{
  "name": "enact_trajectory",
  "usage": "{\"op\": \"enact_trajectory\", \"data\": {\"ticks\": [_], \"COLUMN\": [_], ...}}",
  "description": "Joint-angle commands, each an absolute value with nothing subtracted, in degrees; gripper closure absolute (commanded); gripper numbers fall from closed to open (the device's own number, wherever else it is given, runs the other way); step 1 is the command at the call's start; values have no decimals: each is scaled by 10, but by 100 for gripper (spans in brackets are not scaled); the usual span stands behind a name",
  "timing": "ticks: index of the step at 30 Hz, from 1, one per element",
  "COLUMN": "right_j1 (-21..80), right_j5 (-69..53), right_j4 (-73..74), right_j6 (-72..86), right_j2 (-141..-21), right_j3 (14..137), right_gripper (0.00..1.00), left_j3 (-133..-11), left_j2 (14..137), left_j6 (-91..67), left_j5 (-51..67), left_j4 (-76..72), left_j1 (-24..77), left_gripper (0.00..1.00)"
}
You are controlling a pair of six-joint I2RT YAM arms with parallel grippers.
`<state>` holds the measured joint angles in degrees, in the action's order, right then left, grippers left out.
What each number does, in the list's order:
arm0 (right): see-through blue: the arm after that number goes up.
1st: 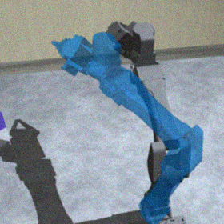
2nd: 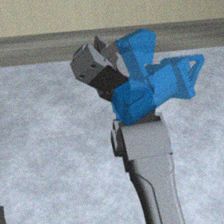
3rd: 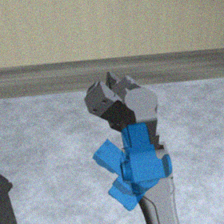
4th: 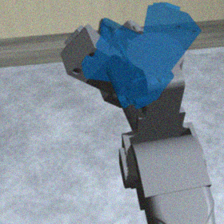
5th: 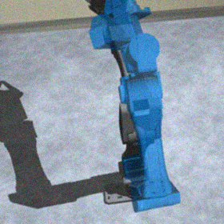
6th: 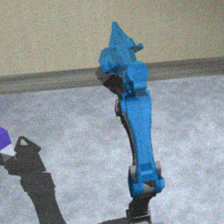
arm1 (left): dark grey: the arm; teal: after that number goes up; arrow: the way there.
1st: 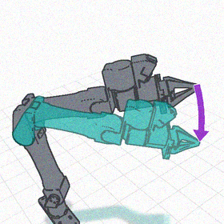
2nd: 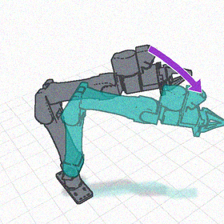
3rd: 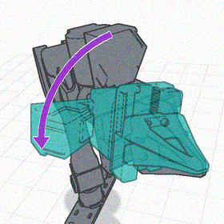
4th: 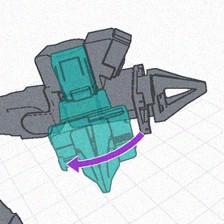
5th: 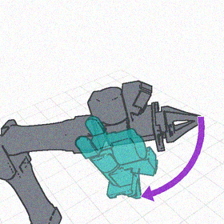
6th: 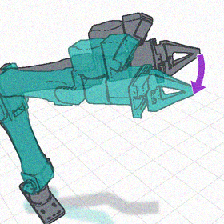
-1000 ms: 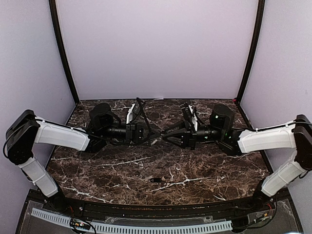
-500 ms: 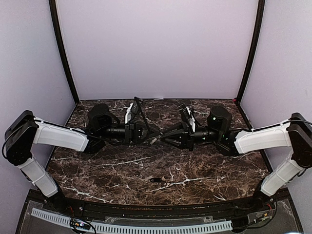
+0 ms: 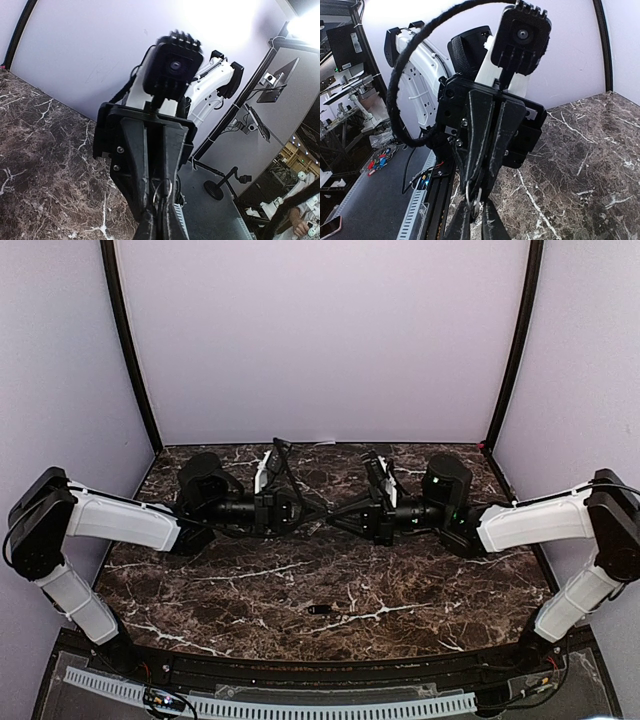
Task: Remove the keys from the keyring
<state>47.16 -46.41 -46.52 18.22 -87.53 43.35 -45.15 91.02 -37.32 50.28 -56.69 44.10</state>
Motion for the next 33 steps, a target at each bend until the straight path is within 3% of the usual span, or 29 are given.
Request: {"op": "enact_trajectory", "data": {"ticks": [1,6,7,11,13,20,27,33], "right_j1": [476,476,476,476,476,476,477,495], "right_j5": [-461,-455,-452,-443,-438,-425,-329,-227], "right_j4": [-476,-476,-476,-464,-448,-423,-363,-309], "right_j6": [186,180,178,171,159,150,106,28], "right_j2": [-883,-879,-875,-863,-859,-850,-828,-818], "right_j3": [454,444,441,441,445,451,453,474], "right_gripper": [97,100,100,100,100,100,100,100], "left_j3": [-445,-438,-436,-428,-423,-417,-387,-404], "left_j2": [889,888,888,884,883,866,793,813], "left_j6": [-355,-369,-371,-373,-371,-336,-269,-313], "left_j5": [508,506,506,500,497,456,306,331], "left_j4": [-576,-599,-602,-607,-604,-548,-434,-438], "left_j1": [447,447,447,447,447,446,446,451], "left_gripper": [100,97,92,54,46,46,34,40]}}
